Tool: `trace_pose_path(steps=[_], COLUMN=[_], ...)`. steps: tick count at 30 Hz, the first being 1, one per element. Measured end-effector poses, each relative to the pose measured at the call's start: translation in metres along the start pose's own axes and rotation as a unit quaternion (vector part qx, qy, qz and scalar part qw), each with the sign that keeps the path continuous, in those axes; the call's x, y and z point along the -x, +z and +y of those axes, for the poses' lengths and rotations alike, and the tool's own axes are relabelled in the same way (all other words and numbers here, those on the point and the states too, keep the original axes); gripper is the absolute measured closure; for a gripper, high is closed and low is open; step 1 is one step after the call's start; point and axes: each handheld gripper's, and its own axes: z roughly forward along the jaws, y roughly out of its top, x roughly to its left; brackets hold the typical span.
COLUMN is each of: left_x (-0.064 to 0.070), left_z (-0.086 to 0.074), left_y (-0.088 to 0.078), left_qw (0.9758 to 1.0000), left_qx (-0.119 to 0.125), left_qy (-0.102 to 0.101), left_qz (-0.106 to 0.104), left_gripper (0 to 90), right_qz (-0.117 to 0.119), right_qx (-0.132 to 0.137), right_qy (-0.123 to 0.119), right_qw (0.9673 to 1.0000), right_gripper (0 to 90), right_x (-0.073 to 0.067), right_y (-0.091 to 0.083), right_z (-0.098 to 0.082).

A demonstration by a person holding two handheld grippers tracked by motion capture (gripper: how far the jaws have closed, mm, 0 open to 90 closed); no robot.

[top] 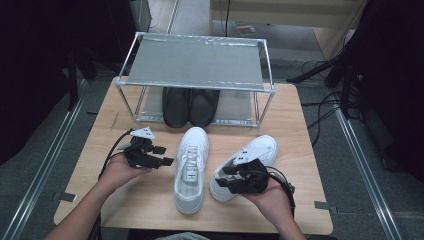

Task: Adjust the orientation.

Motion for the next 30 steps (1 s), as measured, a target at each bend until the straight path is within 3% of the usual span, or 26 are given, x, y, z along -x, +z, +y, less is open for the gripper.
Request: trace_pose_path(steps=[2,9,13,20,23,28,30], left_x=[0.000,-0.001,-0.001,0.000,0.000,0.000,0.000], left_z=[0.000,0.001,0.002,0.005,0.007,0.008,0.011], left_y=[0.000,0.000,0.001,0.003,0.004,0.005,0.006], left_qw=[1.0000,1.0000,1.0000,1.0000,0.9999,0.9997,0.9999], left_qx=[0.000,0.005,0.005,0.007,0.011,0.021,0.012], left_qy=[0.000,-0.003,0.000,0.002,0.004,0.008,0.009], left_qz=[0.000,0.001,-0.001,-0.003,-0.006,-0.008,-0.007], left_gripper=[37.8,37.8,37.8,37.7,37.7,37.7,37.7], right_qz=[-0.005,-0.063,-0.088,-0.102,-0.108,-0.097,-0.104], right_qx=[0.007,0.042,0.043,0.057,0.059,0.081,0.084], right_qy=[0.004,0.001,-0.001,0.009,0.023,0.049,0.054], right_qw=[1.0000,0.9971,0.9952,0.9932,0.9922,0.9908,0.9896], right_gripper=[55.5,52.7,50.5,49.7,49.4,48.8,48.9], right_x=[0.003,0.020,0.029,0.040,0.046,0.053,0.055], right_y=[-0.005,-0.022,-0.026,-0.030,-0.032,-0.038,-0.040], right_z=[0.000,-0.008,-0.015,-0.025,-0.030,-0.037,-0.039])
